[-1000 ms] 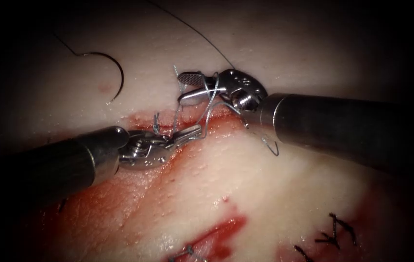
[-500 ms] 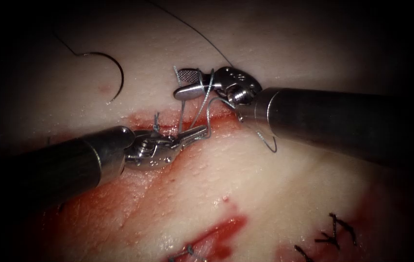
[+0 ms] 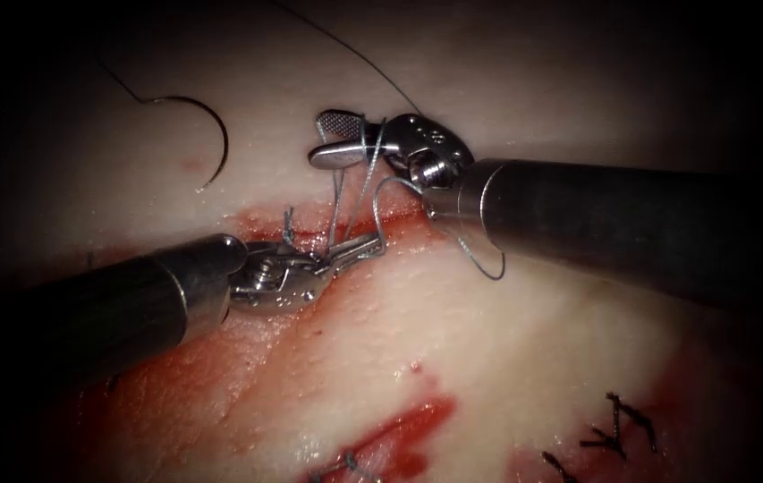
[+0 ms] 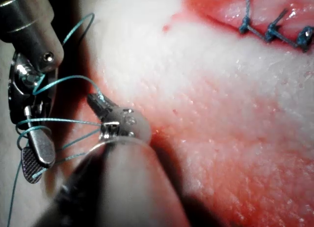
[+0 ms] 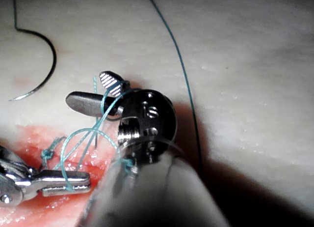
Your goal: Wound Closure
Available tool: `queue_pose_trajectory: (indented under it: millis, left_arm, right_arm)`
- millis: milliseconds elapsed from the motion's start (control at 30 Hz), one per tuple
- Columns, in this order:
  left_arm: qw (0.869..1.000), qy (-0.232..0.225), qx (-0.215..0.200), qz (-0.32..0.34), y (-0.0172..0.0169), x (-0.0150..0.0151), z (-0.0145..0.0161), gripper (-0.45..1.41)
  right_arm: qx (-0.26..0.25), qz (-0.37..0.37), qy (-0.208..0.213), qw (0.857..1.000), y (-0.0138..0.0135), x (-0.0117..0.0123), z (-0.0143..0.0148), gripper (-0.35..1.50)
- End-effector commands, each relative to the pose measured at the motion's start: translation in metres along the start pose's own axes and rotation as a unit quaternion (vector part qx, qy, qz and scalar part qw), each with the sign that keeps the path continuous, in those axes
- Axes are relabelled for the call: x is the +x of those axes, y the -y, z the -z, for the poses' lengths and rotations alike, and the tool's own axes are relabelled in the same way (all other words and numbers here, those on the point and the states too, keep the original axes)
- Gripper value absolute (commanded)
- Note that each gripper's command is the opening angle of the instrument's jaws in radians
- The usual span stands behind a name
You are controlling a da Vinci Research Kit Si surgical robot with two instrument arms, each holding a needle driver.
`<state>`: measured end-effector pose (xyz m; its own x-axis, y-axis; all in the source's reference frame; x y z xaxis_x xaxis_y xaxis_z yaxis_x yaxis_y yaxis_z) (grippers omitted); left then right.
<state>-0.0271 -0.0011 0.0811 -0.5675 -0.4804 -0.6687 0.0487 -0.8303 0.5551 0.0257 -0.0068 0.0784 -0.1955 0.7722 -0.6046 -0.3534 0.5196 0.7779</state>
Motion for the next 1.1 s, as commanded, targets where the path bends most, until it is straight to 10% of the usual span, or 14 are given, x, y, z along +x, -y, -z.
queue_pose_trajectory:
  millis: [33, 467, 1100]
  left_arm:
    - [1.0, 0.0, 0.001, -0.002, 0.0003, -0.0003, -0.0008, -0.45]
    - [1.0, -0.001, -0.003, 0.002, 0.0004, -0.0001, -0.0004, -0.45]
    - [0.992, -0.057, -0.046, 0.101, 0.007, 0.0006, 0.0068, -0.45]
  right_arm:
    - [0.001, 0.0, -0.001, 1.0, 0.0, -0.0002, -0.0011, -0.35]
    - [0.004, -0.003, 0.023, 1.0, 0.0021, -0.0011, 0.0011, -0.35]
    - [0.051, 0.216, -0.006, 0.975, 0.005, -0.0025, 0.0034, -0.35]
